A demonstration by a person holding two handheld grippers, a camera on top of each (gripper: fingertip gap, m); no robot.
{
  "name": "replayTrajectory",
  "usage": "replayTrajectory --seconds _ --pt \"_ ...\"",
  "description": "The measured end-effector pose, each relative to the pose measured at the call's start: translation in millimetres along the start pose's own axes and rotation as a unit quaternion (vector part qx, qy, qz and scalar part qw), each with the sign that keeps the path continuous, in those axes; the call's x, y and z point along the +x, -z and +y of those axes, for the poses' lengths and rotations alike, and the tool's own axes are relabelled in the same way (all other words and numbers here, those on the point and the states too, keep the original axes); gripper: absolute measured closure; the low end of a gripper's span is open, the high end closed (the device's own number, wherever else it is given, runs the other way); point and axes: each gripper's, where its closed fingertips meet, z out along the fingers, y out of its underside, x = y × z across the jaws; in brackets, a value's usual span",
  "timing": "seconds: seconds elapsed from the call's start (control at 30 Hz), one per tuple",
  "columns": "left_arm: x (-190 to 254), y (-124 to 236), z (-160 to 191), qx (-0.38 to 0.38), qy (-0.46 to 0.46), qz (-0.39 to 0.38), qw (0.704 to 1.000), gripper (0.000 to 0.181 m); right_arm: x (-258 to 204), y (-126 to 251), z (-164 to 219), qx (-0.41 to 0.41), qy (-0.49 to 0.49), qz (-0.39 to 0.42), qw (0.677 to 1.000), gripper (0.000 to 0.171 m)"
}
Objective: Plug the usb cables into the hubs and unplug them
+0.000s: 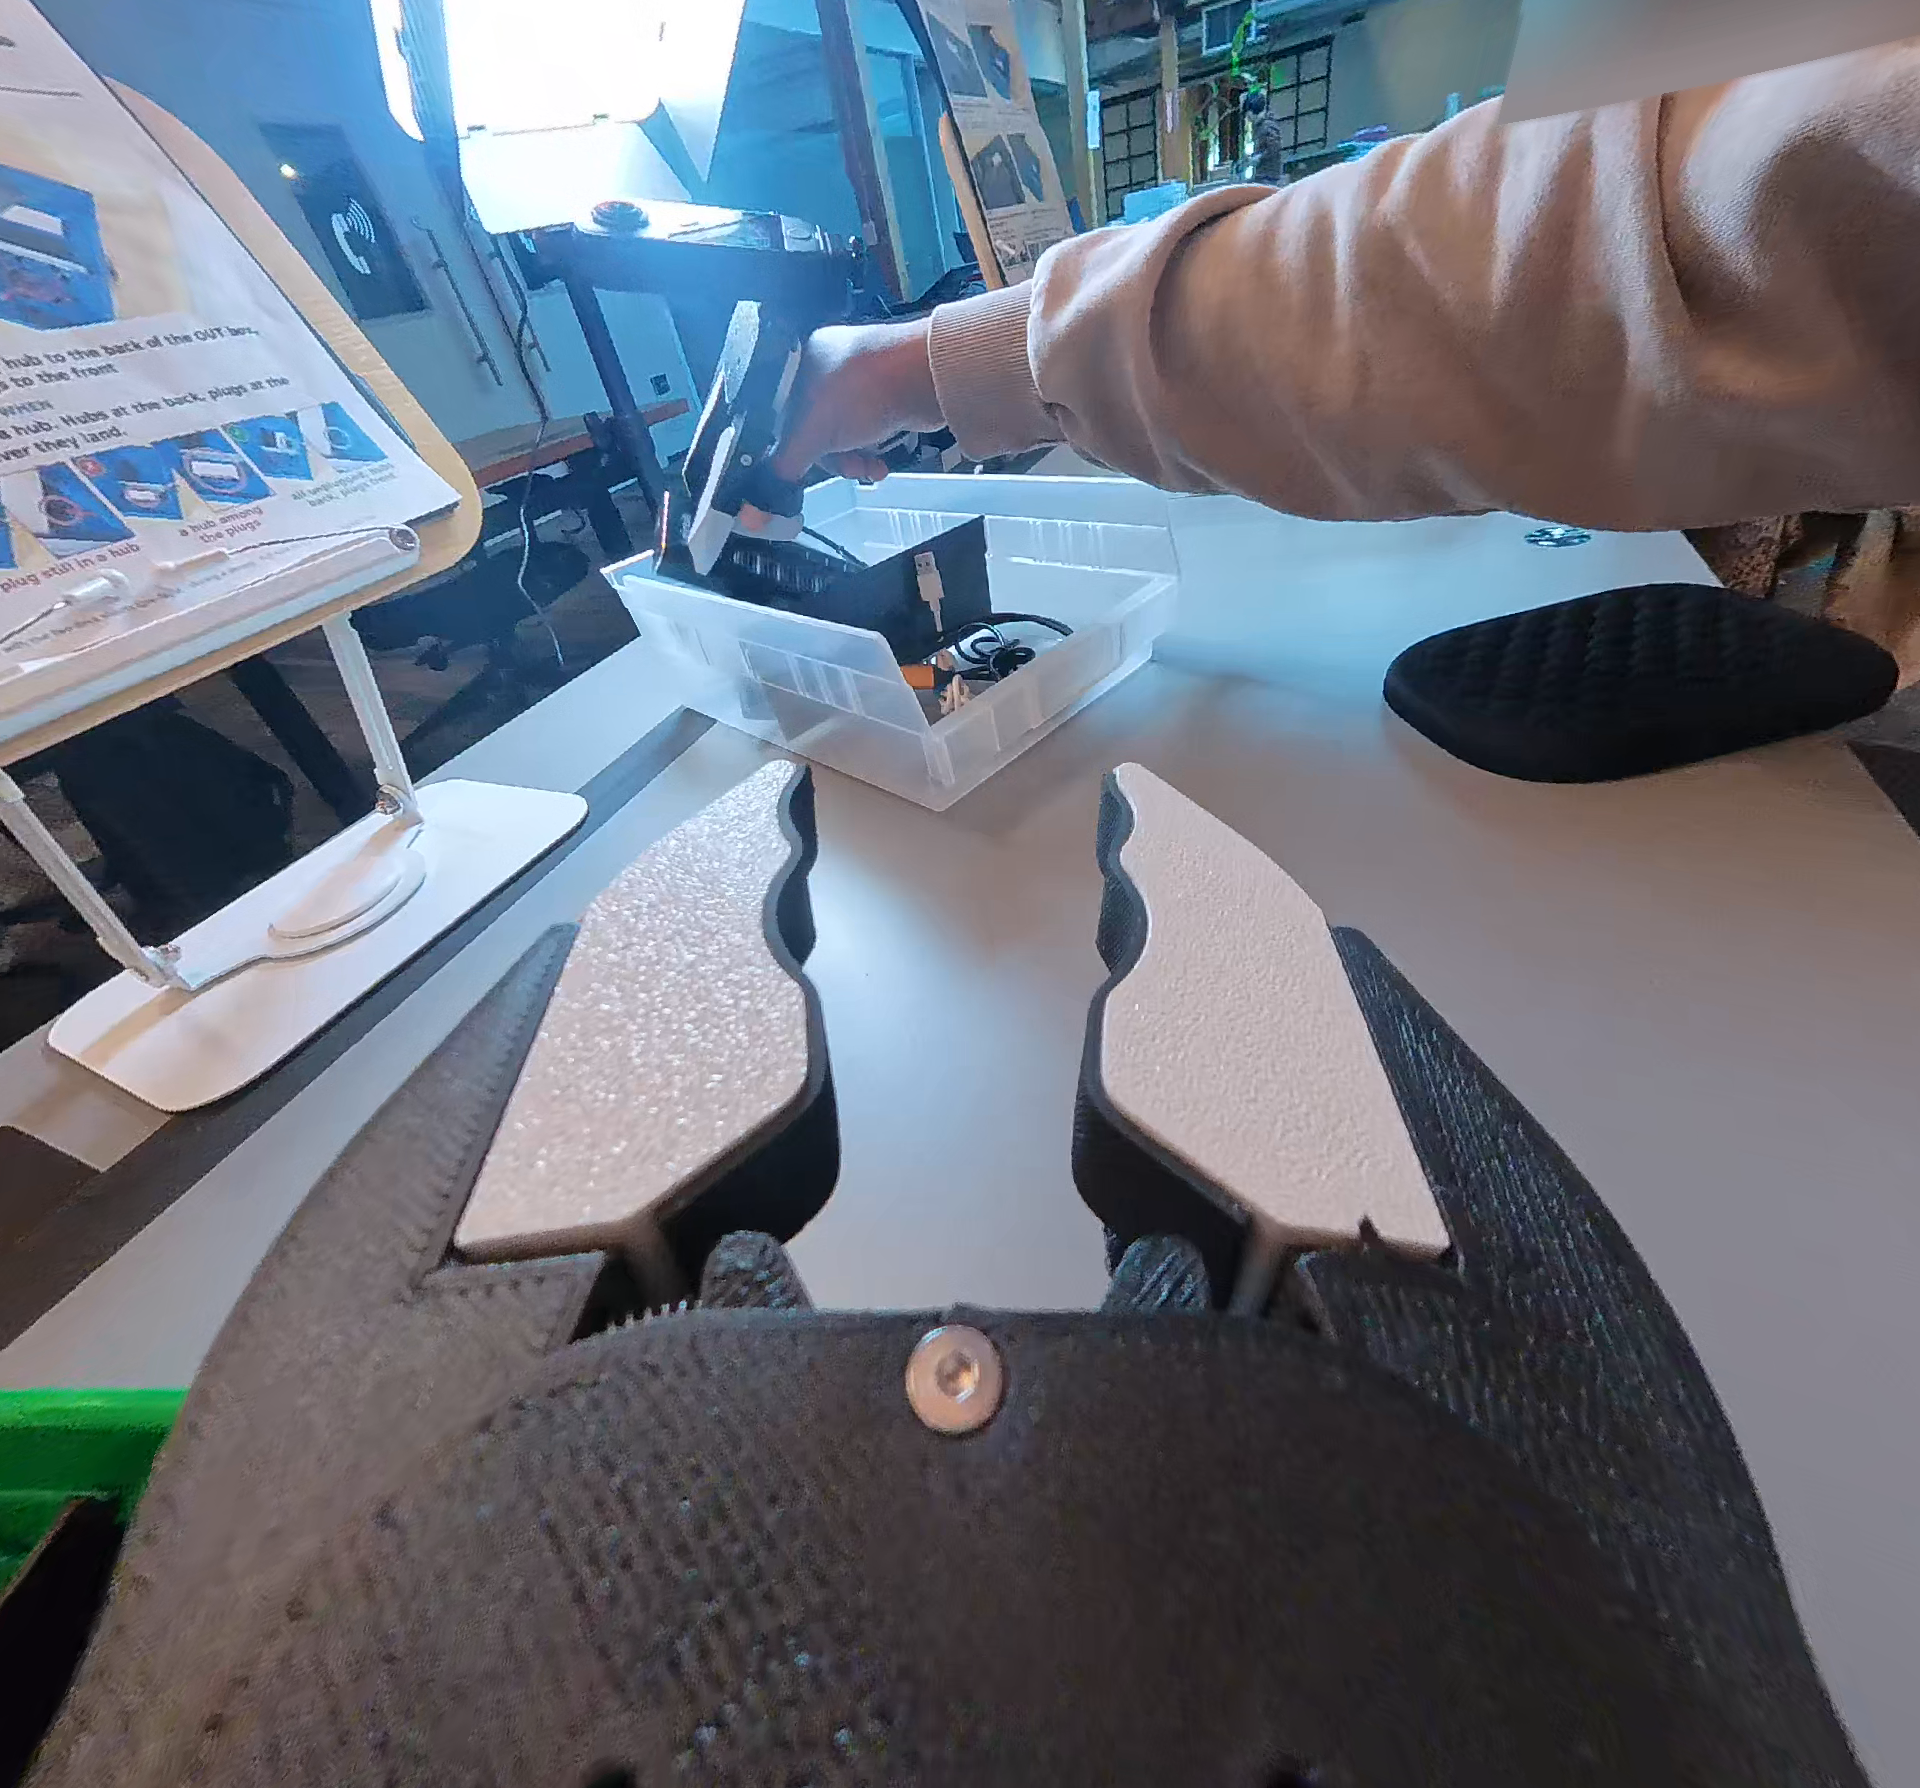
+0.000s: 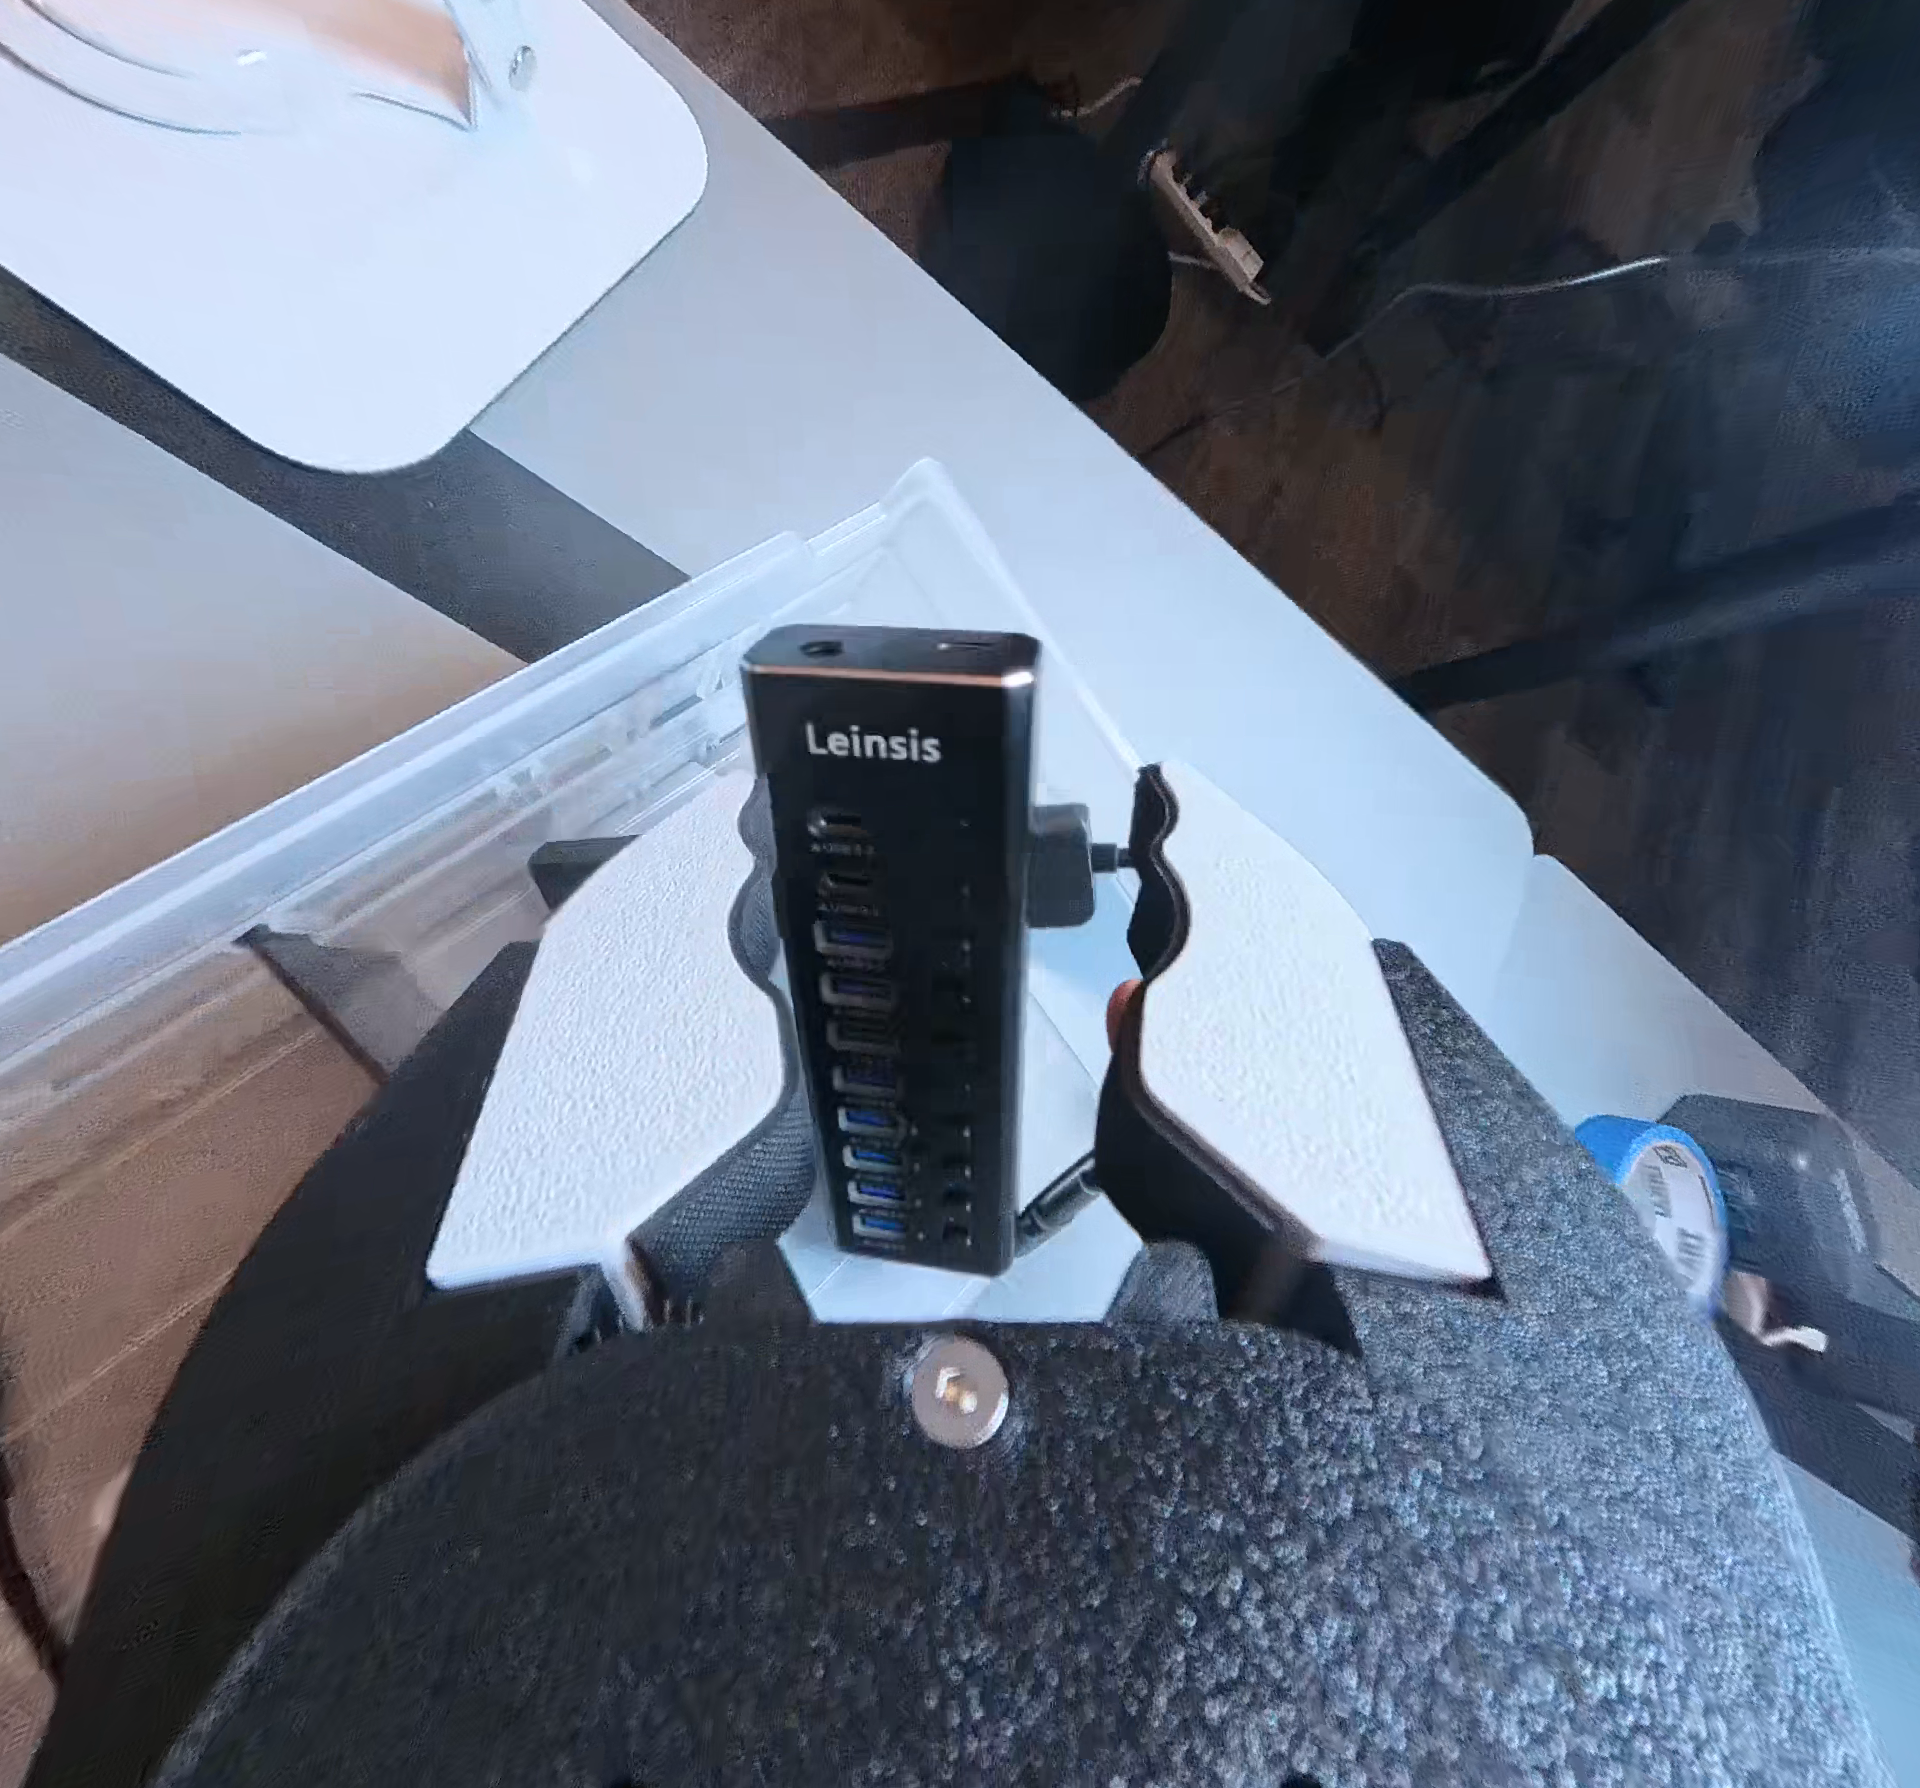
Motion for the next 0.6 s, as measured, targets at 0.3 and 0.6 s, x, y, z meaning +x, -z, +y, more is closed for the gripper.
replayTrajectory --seconds 0.3,0.6 --pt "-18.8 13.8 -15.7 0.021 0.005 -0.035 0.999 0.129 -38.7 130.2 -53.3 0.273 -0.085 -0.088 0.954 0.11" --pt "-111.7 112.0 -61.8 0.066 0.003 -0.243 0.968 0.141 -164.7 229.3 3.7 0.392 -0.084 -0.188 0.897 0.123"
